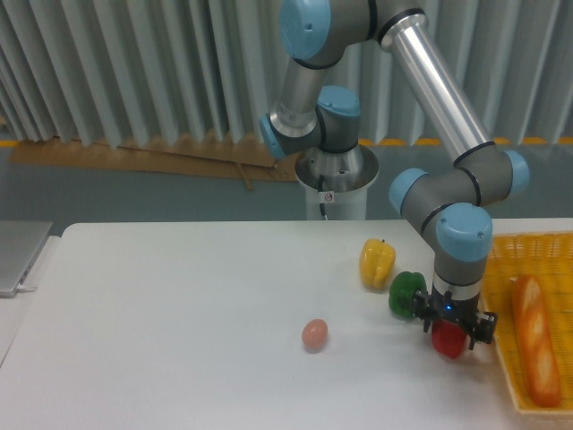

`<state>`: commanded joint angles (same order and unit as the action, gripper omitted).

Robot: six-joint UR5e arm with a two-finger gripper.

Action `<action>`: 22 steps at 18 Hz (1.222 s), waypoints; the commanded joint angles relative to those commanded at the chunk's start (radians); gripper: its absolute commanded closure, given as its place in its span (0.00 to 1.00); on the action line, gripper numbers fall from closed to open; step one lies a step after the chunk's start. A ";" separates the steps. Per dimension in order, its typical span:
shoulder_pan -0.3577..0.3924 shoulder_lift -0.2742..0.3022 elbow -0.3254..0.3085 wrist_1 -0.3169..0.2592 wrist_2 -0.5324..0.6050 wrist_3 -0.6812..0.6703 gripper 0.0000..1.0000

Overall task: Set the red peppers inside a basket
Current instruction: 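Close the gripper on the red bell pepper's stem, then lift the red pepper and carry it over the yellow basket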

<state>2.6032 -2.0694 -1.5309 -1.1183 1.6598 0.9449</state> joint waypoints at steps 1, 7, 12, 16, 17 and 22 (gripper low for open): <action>0.000 0.000 0.002 0.000 0.000 0.000 0.44; 0.000 0.009 0.002 -0.002 0.000 0.002 0.44; 0.000 0.031 0.000 -0.005 -0.003 0.023 0.44; 0.002 0.060 -0.003 -0.015 -0.018 0.028 0.45; 0.000 0.074 -0.003 -0.026 -0.029 0.028 0.45; -0.002 0.112 -0.017 -0.051 -0.084 0.031 0.45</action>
<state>2.6016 -1.9574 -1.5478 -1.1689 1.5755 0.9756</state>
